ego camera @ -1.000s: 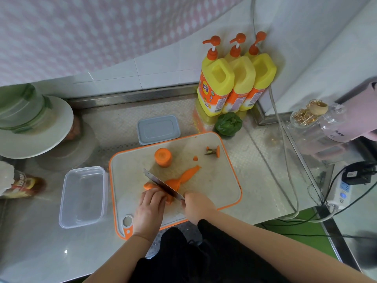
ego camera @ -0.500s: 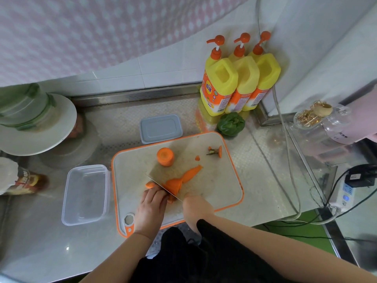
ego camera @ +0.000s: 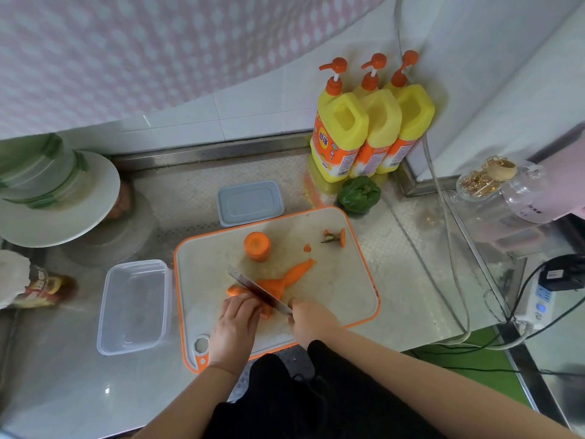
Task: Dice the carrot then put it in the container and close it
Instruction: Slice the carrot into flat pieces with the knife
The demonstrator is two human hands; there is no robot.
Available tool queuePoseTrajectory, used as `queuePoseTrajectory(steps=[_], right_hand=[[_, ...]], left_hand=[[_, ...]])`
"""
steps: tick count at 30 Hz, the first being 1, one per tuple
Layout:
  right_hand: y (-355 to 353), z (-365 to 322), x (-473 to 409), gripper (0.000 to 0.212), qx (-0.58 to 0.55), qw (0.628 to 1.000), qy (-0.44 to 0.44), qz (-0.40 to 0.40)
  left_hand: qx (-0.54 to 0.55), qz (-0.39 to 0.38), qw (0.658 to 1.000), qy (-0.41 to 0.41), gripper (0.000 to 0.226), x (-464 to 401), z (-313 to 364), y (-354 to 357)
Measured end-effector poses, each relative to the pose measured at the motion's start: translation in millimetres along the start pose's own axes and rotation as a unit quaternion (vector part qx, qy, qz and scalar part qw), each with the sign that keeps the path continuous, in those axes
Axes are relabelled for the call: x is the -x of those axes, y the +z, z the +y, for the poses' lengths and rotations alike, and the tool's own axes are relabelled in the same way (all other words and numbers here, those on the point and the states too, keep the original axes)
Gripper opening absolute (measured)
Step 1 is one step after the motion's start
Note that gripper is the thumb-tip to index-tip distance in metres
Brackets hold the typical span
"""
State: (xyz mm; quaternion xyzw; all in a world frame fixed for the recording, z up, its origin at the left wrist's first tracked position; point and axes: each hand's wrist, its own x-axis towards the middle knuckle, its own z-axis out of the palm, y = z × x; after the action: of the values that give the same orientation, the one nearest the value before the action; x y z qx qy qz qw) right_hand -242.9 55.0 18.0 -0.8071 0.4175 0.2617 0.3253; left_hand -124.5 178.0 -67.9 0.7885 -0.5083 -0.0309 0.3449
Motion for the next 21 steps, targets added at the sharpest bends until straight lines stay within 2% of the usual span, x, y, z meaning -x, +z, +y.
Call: queuePoseTrajectory(steps=[7, 21], right_hand=[[-1, -8, 14, 0.024, 0.047, 0.998, -0.025, 0.015], [-11, -23, 29, 0.026, 0.072, 0.997, -0.003, 0.0]], left_hand=[[0.017, -0.011, 1.0, -0.015, 0.026, 1, 1, -1], [0.017, -0.007, 0.999, -0.029, 0.029, 5, 0, 2]])
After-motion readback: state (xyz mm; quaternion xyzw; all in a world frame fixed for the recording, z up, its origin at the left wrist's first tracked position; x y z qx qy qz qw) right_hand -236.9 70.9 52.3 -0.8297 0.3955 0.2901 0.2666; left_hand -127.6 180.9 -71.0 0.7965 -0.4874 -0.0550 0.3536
